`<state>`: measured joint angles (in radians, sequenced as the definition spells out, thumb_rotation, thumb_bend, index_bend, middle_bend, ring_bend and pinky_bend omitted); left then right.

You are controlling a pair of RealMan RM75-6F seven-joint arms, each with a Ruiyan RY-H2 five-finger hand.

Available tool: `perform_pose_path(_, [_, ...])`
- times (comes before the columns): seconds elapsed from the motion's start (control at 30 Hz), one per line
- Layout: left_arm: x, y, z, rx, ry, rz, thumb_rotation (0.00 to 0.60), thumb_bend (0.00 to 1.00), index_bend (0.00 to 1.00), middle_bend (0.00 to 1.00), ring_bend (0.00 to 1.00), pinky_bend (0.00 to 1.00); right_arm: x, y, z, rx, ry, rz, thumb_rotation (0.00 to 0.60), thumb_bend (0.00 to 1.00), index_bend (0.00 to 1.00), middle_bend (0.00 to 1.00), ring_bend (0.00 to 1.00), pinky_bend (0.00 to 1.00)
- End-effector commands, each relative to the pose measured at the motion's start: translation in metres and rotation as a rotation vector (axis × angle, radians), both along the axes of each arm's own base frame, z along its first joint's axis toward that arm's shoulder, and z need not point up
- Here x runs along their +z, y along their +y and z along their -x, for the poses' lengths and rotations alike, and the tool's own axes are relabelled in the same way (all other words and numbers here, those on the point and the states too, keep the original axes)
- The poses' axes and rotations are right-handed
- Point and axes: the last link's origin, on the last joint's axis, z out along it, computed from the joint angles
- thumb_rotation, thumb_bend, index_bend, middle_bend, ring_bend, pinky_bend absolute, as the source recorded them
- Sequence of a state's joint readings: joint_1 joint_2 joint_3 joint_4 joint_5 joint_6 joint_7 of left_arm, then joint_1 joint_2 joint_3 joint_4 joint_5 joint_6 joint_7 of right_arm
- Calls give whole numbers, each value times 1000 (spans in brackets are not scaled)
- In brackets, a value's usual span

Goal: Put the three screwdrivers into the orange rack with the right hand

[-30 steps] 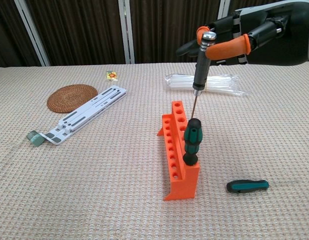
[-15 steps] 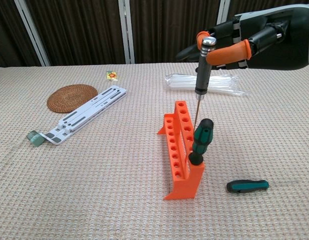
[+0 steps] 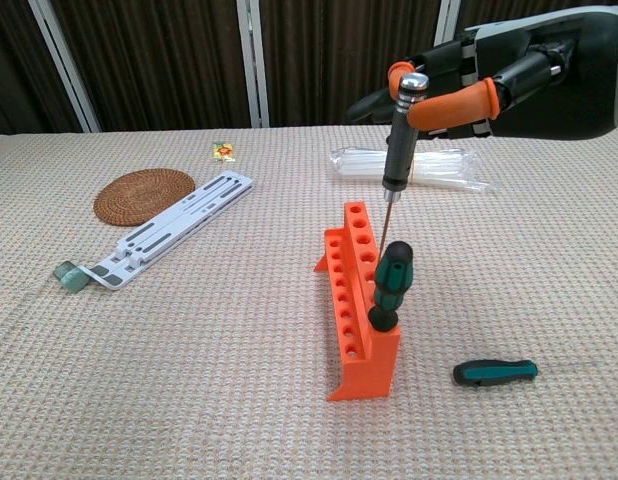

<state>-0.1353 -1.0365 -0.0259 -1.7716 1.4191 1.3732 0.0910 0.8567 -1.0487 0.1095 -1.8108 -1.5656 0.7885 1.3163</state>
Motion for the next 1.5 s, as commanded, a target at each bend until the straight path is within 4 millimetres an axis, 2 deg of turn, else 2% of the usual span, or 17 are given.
perform_pose_path(0.03, [0, 0, 0, 1, 1, 0, 600, 153, 68, 0, 0, 0, -1, 0, 0, 0, 1, -4, 600, 454, 664, 227, 0, 0])
perform_pose_path(0.33, [-1, 0, 3, 6, -1, 2, 600, 153, 65, 0, 0, 0, -6, 1, -4, 10, 7, -13, 600, 456, 664, 227, 0, 0])
perform_pose_path(1.1, [-2, -1, 6, 10, -1, 5, 600, 153, 66, 0, 0, 0, -39, -1, 15, 17, 110, -8, 600, 455, 661, 227, 0, 0])
perform_pose_path(1.5, [-4, -2, 7, 8, -7, 9, 600, 152, 65, 0, 0, 0, -53, -6, 9, -1, 132, -15, 600, 445, 662, 227, 0, 0])
